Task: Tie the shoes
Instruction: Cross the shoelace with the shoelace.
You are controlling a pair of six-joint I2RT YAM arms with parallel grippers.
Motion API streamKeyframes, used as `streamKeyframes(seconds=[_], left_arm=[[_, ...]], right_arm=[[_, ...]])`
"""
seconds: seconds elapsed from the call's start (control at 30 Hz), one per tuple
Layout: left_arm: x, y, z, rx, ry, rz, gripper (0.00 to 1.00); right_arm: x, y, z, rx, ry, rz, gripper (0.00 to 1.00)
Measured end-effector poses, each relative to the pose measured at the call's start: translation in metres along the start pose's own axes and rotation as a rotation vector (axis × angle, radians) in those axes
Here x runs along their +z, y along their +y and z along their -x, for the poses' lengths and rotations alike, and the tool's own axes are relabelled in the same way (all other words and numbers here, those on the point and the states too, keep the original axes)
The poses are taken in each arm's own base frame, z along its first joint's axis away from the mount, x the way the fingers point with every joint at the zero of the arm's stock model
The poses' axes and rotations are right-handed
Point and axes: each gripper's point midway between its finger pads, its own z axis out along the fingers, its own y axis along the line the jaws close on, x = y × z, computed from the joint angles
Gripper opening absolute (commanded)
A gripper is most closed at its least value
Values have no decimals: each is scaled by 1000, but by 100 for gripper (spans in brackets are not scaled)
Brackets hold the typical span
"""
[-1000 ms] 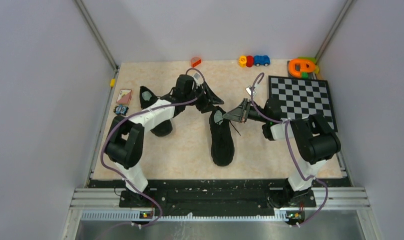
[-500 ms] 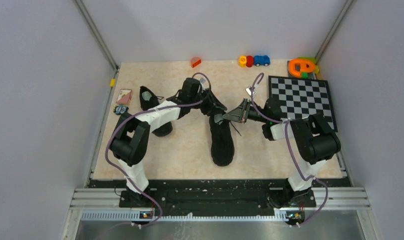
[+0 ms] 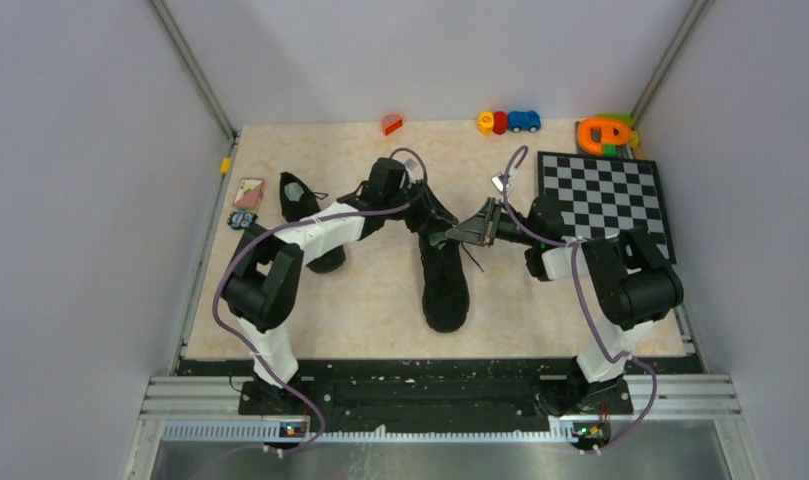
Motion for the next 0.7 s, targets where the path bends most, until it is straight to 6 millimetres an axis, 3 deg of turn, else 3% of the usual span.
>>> streamKeyframes(seconds=[0.23,0.37,0.5,0.57,0.7], left_arm=[[11,12,-4,-9,20,18,33],[14,16,-5,-15,30,26,24],[14,15,-5,-9,30,22,25],[14,13,-4,-8,29,19,32],[16,11,-4,-4,38,6,57]], right_arm=[[1,9,0,-12,4,10,0],[2,12,1,-21,6,11,0],[3,13,2,-26,6,10,0],[3,13,2,-26,7,10,0],[3,12,1,-23,8,7,0]])
